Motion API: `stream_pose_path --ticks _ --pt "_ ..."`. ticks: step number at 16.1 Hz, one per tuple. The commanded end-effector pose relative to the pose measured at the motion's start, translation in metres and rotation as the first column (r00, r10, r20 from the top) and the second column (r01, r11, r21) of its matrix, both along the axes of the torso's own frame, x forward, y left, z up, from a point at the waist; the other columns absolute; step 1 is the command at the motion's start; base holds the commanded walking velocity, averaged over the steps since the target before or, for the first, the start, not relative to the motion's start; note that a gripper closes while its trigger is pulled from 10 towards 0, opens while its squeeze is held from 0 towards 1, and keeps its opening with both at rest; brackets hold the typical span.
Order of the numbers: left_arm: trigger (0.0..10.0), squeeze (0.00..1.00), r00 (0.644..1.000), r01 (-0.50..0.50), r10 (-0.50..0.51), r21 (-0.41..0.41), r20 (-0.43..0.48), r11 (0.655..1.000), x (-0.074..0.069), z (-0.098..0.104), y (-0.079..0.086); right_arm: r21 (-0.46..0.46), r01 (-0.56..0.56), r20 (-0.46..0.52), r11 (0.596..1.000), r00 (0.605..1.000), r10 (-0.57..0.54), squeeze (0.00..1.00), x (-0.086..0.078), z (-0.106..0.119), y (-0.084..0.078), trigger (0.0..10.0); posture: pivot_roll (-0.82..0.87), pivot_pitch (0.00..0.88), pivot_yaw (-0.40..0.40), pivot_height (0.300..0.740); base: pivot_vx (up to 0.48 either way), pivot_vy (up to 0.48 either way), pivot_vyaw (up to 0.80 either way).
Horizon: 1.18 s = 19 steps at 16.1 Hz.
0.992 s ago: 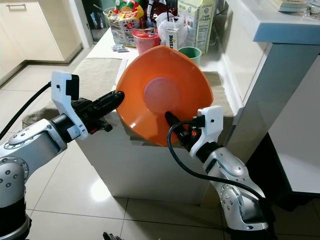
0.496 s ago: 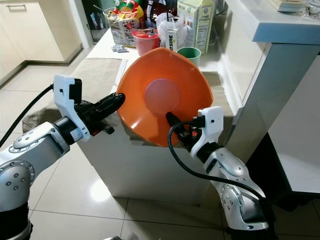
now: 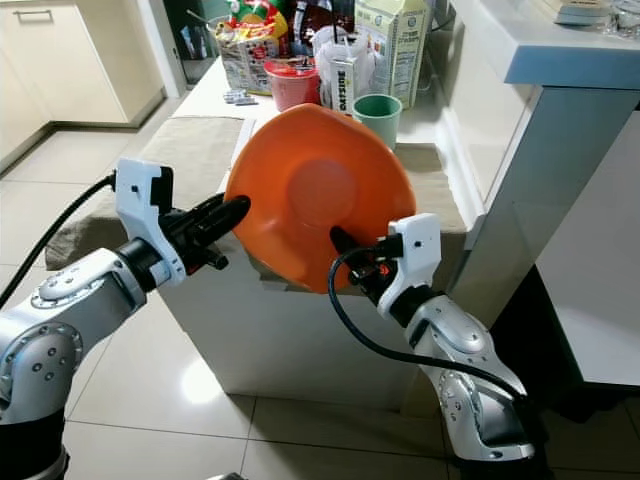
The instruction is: Setting the table
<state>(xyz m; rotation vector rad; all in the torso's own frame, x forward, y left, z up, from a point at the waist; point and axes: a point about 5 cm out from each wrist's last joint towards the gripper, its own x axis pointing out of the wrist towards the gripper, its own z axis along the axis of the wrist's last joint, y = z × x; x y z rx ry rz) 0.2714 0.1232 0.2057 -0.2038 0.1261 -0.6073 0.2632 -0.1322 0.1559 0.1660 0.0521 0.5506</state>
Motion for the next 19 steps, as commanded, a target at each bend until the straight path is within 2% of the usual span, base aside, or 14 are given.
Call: stream_pose_path --ticks 1,2,3,10,11,14,18,19 --pt "10.0 1.0 0.995 0.087 -0.086 -0.016 0.054 0.996 -0.004 0.009 -0.015 -0.016 -0.129 -0.003 0.992 0.992 0.129 0.0 -0.005 -0.001 0.023 0.0 -0.15 0.0 0.083 0.74 0.0 0.0 0.0" --pt "10.0 1.0 0.995 0.087 -0.086 -0.017 0.054 0.996 -0.004 0.009 -0.015 -0.017 -0.128 -0.002 0.992 0.992 0.128 0.0 -0.005 -0.001 0.023 0.0 -0.15 0.0 0.083 0.74 0.0 0.0 0.0" --pt "10.0 0.0 0.996 0.08 -0.08 -0.006 0.05 0.997 -0.002 0.008 -0.016 -0.016 -0.13 0.0 0.991 0.992 0.13 0.0 -0.006 -0.001 0.023 0.0 -0.15 0.0 0.084 0.74 0.0 0.0 0.0" --pt "10.0 0.0 0.997 0.044 -0.046 0.029 0.068 0.999 0.003 0.006 -0.013 -0.022 -0.124 0.0 0.992 0.992 0.124 0.0 -0.005 -0.002 0.023 0.0 -0.16 0.0 0.084 0.74 0.0 0.0 0.0" --pt "10.0 1.0 0.997 0.041 -0.044 0.041 0.071 0.998 0.003 0.004 -0.009 -0.023 -0.124 0.0 0.992 0.992 0.124 0.0 -0.005 -0.002 0.022 0.0 -0.16 0.0 0.084 0.74 0.0 0.0 0.0" --pt "10.0 1.0 0.997 0.008 -0.012 0.057 0.07 0.998 0.005 0.0 0.0 -0.023 -0.124 -0.003 0.992 0.992 0.124 0.0 -0.005 -0.003 0.022 0.0 -0.15 0.0 0.082 0.74 0.0 0.0 0.0" --pt "10.0 1.0 0.997 -0.012 0.007 0.066 0.075 0.998 0.006 0.001 0.004 -0.023 -0.131 -0.005 0.991 0.991 0.131 0.0 -0.005 -0.003 0.023 0.0 -0.15 0.0 0.079 0.74 0.0 0.0 0.0" --pt "10.0 0.64 0.997 -0.018 0.013 0.07 0.076 0.997 0.007 0.001 0.005 -0.023 -0.132 -0.006 0.991 0.991 0.132 0.0 -0.005 -0.003 0.024 0.0 -0.15 0.0 0.079 0.74 0.0 0.0 0.0"
